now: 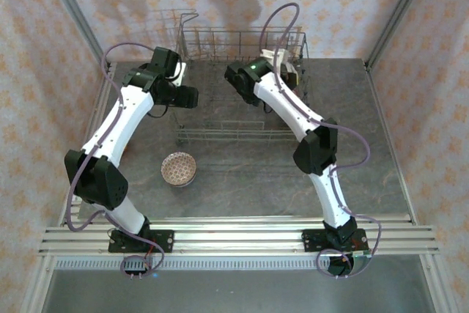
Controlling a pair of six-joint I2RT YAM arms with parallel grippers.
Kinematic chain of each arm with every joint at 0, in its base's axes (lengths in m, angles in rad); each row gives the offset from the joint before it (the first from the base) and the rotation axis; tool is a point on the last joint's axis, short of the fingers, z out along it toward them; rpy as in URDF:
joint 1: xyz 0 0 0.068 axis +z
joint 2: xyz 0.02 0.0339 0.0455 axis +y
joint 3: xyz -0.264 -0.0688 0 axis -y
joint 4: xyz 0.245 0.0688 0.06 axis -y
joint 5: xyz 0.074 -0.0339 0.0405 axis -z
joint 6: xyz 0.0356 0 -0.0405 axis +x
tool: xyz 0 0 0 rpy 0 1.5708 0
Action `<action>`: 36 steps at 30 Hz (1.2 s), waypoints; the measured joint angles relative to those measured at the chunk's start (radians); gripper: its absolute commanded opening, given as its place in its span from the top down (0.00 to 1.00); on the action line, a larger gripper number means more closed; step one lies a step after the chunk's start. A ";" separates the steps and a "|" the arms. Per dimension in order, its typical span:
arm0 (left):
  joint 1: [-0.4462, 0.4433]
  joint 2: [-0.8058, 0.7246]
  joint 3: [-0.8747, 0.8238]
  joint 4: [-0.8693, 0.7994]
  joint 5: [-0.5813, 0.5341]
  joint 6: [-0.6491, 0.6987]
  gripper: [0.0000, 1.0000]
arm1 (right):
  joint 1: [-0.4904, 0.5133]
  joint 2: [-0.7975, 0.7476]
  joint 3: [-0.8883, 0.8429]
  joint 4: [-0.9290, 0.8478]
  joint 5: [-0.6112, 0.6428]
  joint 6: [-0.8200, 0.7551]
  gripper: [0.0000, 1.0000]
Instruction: Load the bowls into the dish rack
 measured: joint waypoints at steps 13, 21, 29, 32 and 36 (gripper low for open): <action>-0.120 -0.027 -0.027 0.009 0.051 -0.049 0.23 | -0.076 -0.054 -0.126 0.000 0.075 -0.011 1.00; -0.138 -0.035 -0.035 0.019 0.056 -0.060 0.23 | -0.109 -0.053 -0.136 0.000 0.133 -0.019 1.00; -0.148 -0.111 -0.103 0.075 0.027 -0.087 0.22 | -0.118 -0.019 -0.140 0.000 0.161 -0.027 0.99; -0.146 -0.155 -0.103 0.085 0.021 -0.098 0.22 | -0.118 -0.001 -0.141 0.000 0.165 -0.029 0.99; -0.127 -0.203 -0.103 0.108 0.025 -0.109 0.22 | -0.118 0.026 -0.143 -0.001 0.181 -0.029 0.99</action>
